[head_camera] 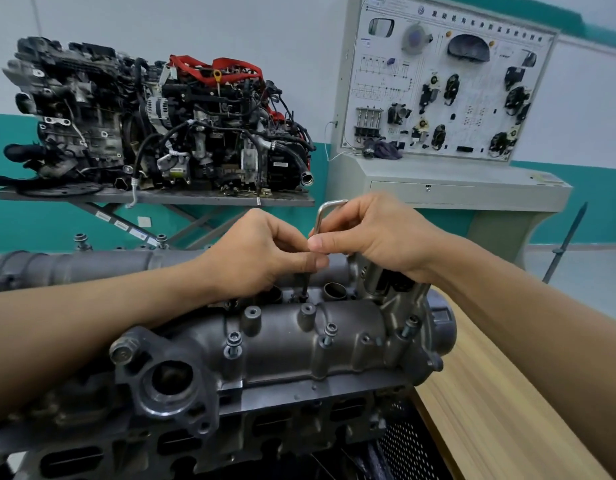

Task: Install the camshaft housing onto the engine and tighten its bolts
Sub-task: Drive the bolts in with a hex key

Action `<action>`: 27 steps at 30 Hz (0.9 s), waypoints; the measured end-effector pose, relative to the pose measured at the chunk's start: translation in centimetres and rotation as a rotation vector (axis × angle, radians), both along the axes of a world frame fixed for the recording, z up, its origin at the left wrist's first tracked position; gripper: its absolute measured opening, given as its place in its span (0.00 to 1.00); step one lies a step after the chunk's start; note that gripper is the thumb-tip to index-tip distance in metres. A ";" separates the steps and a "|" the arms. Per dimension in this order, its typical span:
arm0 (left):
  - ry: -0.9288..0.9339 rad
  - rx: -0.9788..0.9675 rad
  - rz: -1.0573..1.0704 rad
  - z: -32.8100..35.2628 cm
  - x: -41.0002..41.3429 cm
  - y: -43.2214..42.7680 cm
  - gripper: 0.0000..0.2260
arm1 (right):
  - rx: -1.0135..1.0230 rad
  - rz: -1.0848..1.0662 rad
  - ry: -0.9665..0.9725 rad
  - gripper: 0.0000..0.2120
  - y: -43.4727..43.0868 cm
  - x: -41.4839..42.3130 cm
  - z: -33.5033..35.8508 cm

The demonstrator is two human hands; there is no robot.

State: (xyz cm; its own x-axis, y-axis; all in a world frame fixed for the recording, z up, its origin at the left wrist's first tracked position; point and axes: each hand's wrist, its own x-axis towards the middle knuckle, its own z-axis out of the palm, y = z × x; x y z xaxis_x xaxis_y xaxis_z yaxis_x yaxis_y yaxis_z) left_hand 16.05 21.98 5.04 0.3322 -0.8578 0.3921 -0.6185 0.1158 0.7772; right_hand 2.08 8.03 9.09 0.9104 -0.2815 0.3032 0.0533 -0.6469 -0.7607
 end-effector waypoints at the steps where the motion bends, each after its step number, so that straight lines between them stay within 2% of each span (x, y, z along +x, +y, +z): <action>1: 0.017 -0.005 0.017 0.0 0.0 0.0 0.05 | 0.011 -0.010 -0.008 0.04 -0.2 0.2 -0.1; 3: 0.020 0.006 0.020 0.1 -0.1 0.1 0.07 | 0.031 0.015 0.014 0.05 -0.4 0.4 0.1; 7: -0.003 0.062 -0.072 0.2 -0.6 0.2 0.09 | 0.063 0.109 0.113 0.24 -1.6 -0.2 0.6; 8: -0.001 0.069 -0.087 0.2 -0.6 0.1 0.09 | 0.098 0.127 0.118 0.25 -2.1 -0.3 0.7; 10: 0.018 0.083 -0.097 0.3 -0.6 0.1 0.08 | 0.142 0.179 0.119 0.21 -2.5 -0.5 0.6; 12: 0.030 0.085 -0.090 0.2 -0.5 0.0 0.08 | 0.090 0.207 0.111 0.17 -2.1 -0.5 0.8; 15: -0.021 0.073 -0.078 0.2 -0.2 -0.1 0.10 | -0.202 0.206 0.101 0.19 -1.2 -0.9 2.9; 19: -0.034 0.036 -0.119 -0.1 0.2 -0.4 0.09 | -0.778 0.194 0.141 0.20 -0.3 -1.4 6.8; 22: -0.067 0.051 -0.117 -0.2 0.2 -0.6 0.09 | -1.078 0.245 0.259 0.20 0.2 -1.3 8.3; 25: -0.028 0.045 -0.145 -0.1 0.0 -0.5 0.08 | -1.550 0.287 0.357 0.20 0.5 -0.8 9.2; 27: 0.000 0.040 -0.164 0.0 -0.2 -0.3 0.08 | -1.769 0.317 0.352 0.22 1.0 -0.5 9.6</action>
State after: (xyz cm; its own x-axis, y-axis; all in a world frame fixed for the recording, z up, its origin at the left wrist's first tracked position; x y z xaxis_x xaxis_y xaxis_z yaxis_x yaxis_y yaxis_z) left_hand 15.88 21.64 5.03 0.1866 -0.9155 0.3565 -0.5937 0.1840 0.7834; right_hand 1.54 9.05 18.65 0.9391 0.2950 -0.1762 0.3269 -0.6090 0.7227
